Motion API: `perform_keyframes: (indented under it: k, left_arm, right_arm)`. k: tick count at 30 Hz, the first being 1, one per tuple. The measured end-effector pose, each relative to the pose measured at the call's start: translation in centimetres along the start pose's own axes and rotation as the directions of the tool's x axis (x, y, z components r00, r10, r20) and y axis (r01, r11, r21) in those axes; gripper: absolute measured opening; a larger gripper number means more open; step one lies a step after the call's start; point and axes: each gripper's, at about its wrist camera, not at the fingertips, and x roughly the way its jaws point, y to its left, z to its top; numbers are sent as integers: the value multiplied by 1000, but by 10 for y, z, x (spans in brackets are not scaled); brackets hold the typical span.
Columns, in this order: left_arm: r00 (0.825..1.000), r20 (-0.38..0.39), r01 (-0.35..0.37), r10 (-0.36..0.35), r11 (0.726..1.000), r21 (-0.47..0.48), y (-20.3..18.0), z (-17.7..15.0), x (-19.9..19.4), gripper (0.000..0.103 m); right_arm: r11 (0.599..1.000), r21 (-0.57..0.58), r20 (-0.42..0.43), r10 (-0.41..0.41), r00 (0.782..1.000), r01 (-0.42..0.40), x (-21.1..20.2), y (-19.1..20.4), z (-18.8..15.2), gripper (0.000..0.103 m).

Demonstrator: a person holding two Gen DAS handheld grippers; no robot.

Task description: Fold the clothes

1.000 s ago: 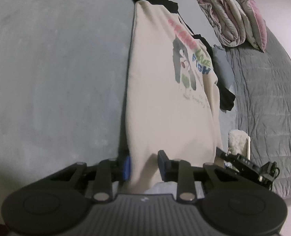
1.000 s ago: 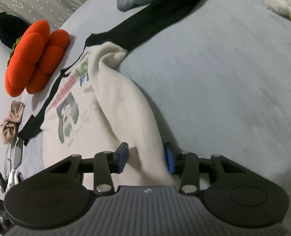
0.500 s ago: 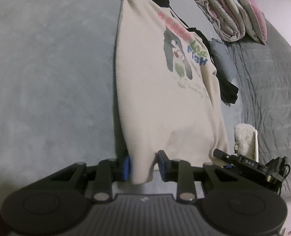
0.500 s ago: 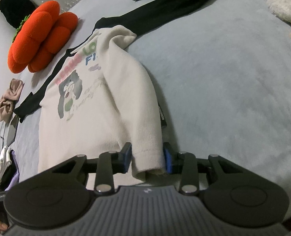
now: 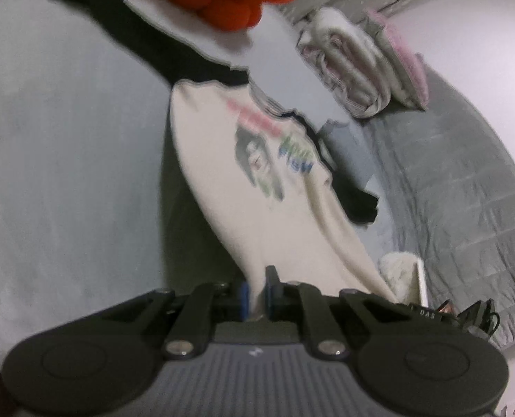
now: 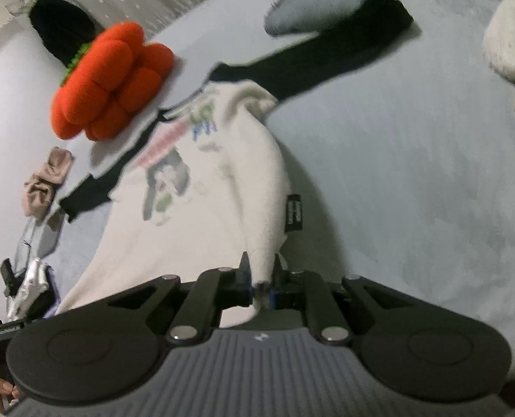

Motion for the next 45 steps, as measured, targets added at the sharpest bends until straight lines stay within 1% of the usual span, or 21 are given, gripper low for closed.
perform_keyframes:
  k: [7,9,12,18,22,23,24,27,29,31,32,33,34,36,38,43,45]
  left_arm:
    - [996,91,-31,24,997,77,-20,8,-37,8]
    - [994,104,-43,32,994,99,-22,7,-42,8]
    - [995,86,-55,46,993,101,-15,3,-40,8]
    - [996,37,-85,83,995,61,12,-7,-26,8]
    - [994,38,-104,101,992,67,20,-13,-22,8]
    - [993,42,-109,106,991,78,20,-13,-21,8]
    - [993,47,-115,111,989,93,21,-14,-20,8]
    - [990,47,-138,132,981,137,22,-15,-14,9]
    - [988,39,-151,147,976,155,24,-17,-11,10]
    - [988,26,-155,153,973,171,25,-19,-10,14]
    - [988,17,-155,155,972,177,26,-20,-10,23]
    - [988,9,-156,157,970,187,27,-20,-10,29]
    - [987,6,-160,163,966,202,27,-21,-11,32]
    - [984,8,-177,180,955,239,27,-23,-14,40]
    - [980,10,-194,199,943,270,29,-25,-17,43]
    - [976,4,-208,219,919,336,38,-39,-22,45]
    - [970,19,-232,242,901,365,40,-47,-23,51]
  right_arm:
    - [998,-67,59,27,998,-23,-22,23,3,9]
    - [996,-87,74,32,997,-26,-27,30,4,9]
    - [993,-120,92,29,995,-18,-34,38,4,9]
    - [990,-138,47,-25,999,31,-18,29,-7,9]
    - [991,-121,15,-46,999,47,-7,19,-16,9]
    - [992,-119,12,-44,999,45,-4,18,-18,10]
    - [992,-117,10,-41,999,42,-2,16,-21,13]
    - [989,-140,27,-44,999,47,2,15,-27,18]
    - [988,-145,23,-49,999,52,4,14,-30,18]
    - [988,-144,21,-53,998,56,3,12,-33,21]
    - [988,-142,24,-54,998,57,2,10,-35,32]
    - [988,-140,28,-55,998,58,0,8,-36,46]
    - [988,-142,36,-55,998,59,-2,6,-38,50]
    - [987,-149,49,-60,997,66,-5,2,-42,51]
    - [985,-157,59,-69,996,78,-9,-2,-46,51]
    - [973,-208,78,-90,993,104,-16,-8,-64,51]
    - [963,-240,86,-109,990,127,-15,-9,-73,51]
